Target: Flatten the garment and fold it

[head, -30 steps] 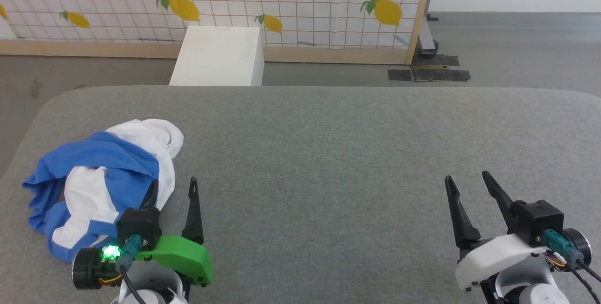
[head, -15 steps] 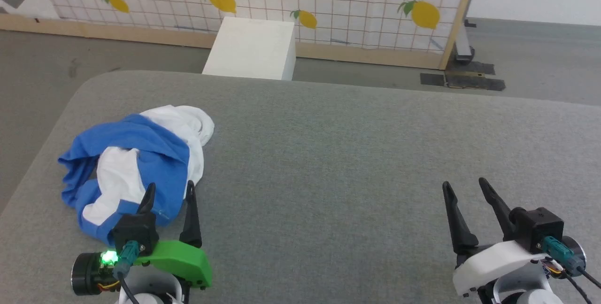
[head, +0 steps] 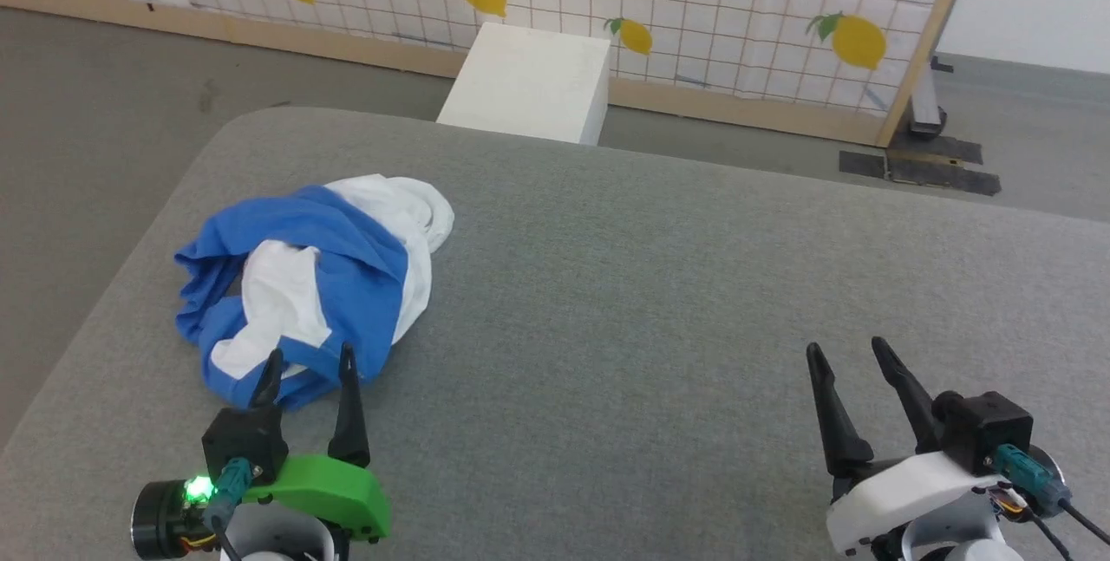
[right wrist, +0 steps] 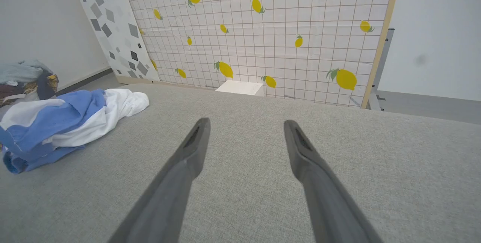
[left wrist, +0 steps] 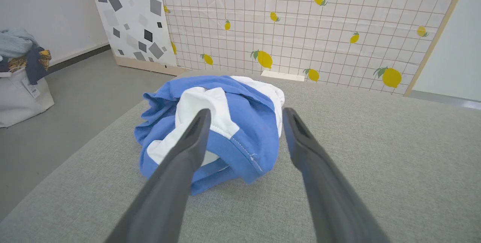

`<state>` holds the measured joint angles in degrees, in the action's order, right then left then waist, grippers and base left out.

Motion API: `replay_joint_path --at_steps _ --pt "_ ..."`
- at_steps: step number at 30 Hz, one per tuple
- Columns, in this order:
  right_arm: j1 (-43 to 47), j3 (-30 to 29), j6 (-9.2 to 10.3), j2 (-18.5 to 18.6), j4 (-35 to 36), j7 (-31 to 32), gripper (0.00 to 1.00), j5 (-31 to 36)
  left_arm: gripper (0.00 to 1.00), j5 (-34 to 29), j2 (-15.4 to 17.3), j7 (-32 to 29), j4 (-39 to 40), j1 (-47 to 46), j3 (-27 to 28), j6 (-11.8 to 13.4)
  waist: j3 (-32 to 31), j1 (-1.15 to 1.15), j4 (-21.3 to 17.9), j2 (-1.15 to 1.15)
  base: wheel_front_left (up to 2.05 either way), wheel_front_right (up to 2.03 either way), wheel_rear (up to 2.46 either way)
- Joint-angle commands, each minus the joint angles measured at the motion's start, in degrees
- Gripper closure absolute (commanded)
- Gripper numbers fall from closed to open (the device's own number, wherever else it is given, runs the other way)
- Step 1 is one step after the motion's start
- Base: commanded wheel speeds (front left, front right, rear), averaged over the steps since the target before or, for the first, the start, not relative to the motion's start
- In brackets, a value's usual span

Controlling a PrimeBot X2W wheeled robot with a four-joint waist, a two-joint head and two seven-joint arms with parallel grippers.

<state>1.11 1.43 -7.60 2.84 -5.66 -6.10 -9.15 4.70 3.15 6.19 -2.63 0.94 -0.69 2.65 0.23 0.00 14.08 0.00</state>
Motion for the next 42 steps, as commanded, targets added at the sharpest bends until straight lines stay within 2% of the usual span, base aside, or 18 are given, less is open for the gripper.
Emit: replay_joint_path --at_steps 1,20,42 --pt "0.6 0.2 0.05 0.0 -0.5 -0.7 0.0 -0.8 0.0 0.4 -0.1 0.6 -0.1 0.8 0.1 0.5 -0.1 0.0 1.0 0.0 0.0 0.0 0.0" --pt "0.8 1.3 0.07 0.0 -3.7 -2.9 0.0 -3.8 0.0 1.7 -0.2 2.9 -0.9 1.8 -0.1 1.5 -0.5 0.0 6.2 0.0 0.0 0.0 0.0" --pt "1.0 1.2 0.08 0.0 -7.3 -5.5 0.0 -2.3 0.0 2.8 -0.2 5.4 -1.7 2.9 -0.2 2.9 -0.6 0.0 11.0 0.0 0.0 0.0 0.0"
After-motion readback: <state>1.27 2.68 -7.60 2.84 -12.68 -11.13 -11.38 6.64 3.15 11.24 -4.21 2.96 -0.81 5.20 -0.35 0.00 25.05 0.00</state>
